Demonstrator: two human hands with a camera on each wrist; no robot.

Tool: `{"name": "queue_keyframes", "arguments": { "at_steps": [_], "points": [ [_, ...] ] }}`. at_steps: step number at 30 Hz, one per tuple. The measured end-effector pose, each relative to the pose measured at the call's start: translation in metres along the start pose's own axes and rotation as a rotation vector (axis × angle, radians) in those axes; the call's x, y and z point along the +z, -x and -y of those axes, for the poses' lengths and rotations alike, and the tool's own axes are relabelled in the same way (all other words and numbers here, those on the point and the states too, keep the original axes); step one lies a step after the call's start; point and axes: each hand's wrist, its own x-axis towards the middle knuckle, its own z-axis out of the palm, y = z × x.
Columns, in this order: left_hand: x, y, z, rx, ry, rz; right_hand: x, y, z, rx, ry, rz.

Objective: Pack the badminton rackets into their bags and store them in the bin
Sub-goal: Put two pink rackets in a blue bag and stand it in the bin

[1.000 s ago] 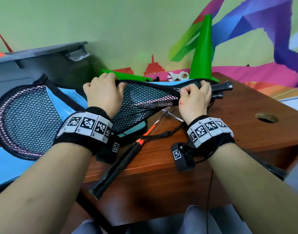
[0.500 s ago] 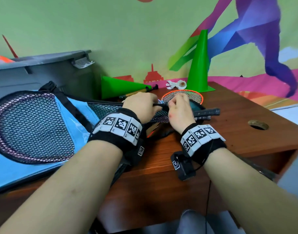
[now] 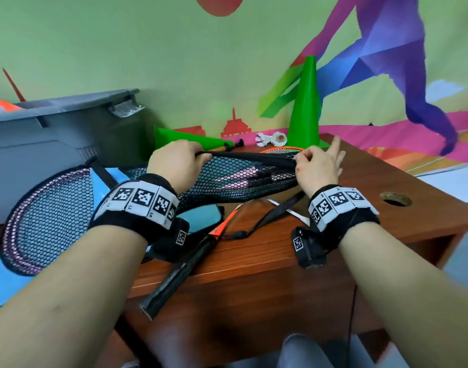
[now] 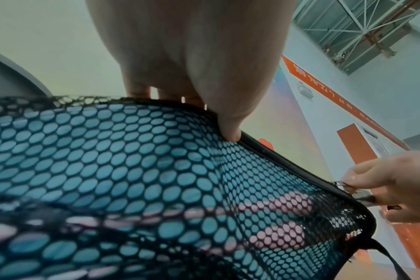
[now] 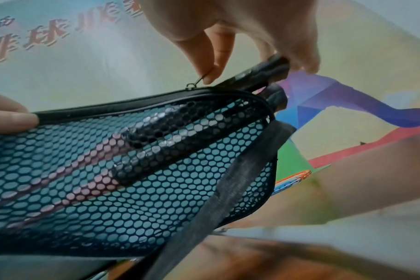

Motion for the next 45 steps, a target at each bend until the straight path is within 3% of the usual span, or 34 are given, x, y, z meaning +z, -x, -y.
{"name": "queue_keyframes", "arguments": {
  "at_steps": [5, 11, 18, 23, 35, 39, 45],
  "points": [
    [0.002, 0.002, 0.001, -0.022, 0.032, -0.036, 0.004, 0.008, 0.012, -0.075, -0.064, -0.017],
    [0.016, 0.002, -0.007, 0.008, 0.084, 0.022, 0.016, 0.023, 0.025, -0.186, -0.12, 0.018],
    [0.021, 0.008, 0.015, -0.08, 0.143, 0.057, 0.022, 0.033, 0.006, -0.131, -0.09, 0.178],
    [0.025, 0.009, 0.017, -0.078, 0.167, 0.077, 0.02, 0.032, 0.012, -0.092, 0.036, 0.135],
    [0.025, 0.012, -0.002, -0.006, 0.25, 0.103, 0.036, 0.033, 0.035, -0.311, 0.182, 0.07],
    [0.031, 0.009, -0.015, 0.019, 0.259, 0.099, 0.036, 0.033, 0.032, -0.334, 0.103, 0.044],
    [0.031, 0.007, -0.024, 0.031, 0.233, 0.061, 0.021, 0.028, 0.028, -0.236, -0.068, -0.048]
  ]
}}
